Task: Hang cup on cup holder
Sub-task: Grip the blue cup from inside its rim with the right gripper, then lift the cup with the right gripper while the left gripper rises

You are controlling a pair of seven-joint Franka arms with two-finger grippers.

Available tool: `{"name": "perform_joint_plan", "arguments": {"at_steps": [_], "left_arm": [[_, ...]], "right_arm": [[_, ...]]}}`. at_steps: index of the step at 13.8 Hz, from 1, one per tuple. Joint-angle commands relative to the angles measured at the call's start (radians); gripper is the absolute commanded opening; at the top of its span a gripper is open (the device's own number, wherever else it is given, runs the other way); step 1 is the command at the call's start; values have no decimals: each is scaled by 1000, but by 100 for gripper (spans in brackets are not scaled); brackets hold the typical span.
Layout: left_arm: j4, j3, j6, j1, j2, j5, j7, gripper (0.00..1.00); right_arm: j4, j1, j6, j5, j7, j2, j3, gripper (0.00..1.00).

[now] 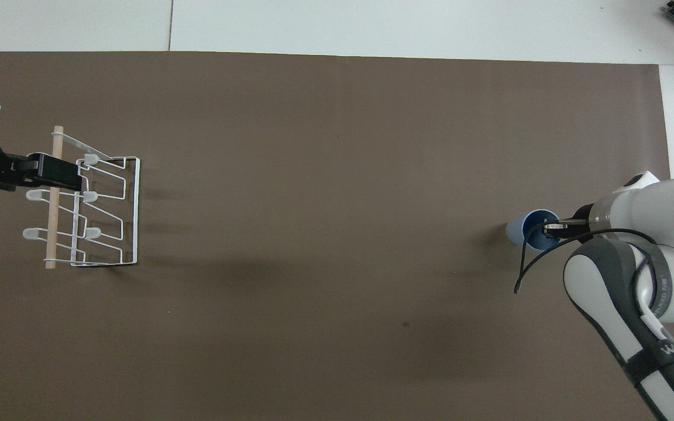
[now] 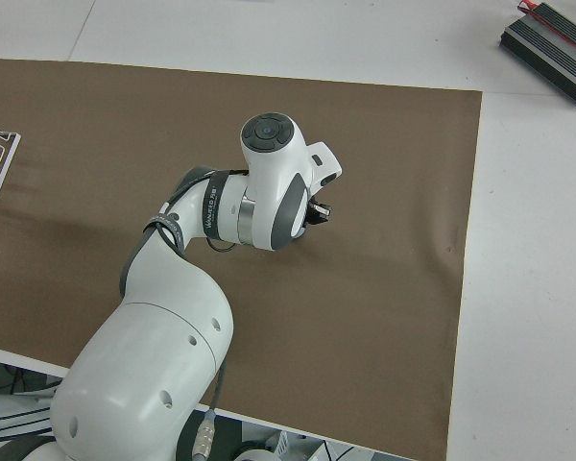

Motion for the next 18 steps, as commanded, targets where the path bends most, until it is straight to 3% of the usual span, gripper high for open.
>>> {"name": "perform_joint_plan", "arguments": {"at_steps": [1, 6, 12, 16, 18], "left_arm": [[-31, 0, -4, 5, -29, -6, 4, 100], [-31, 2, -4, 5, -28, -6, 4, 100], [-44, 0, -15, 3, -36, -6, -31, 100], [-69, -3, 30, 3, -42, -27, -399, 100], [-74, 2, 47, 11, -46, -158, -611, 100]], "right_arm": [[120, -2, -141, 16, -14, 2, 10, 0], [380, 1, -454, 16, -20, -25, 25, 0], [415, 15, -512, 22, -35, -130, 68, 0], [415, 14, -534, 164, -51, -140, 67, 0], [414, 17, -526, 235, -58, -140, 70, 0]]}}
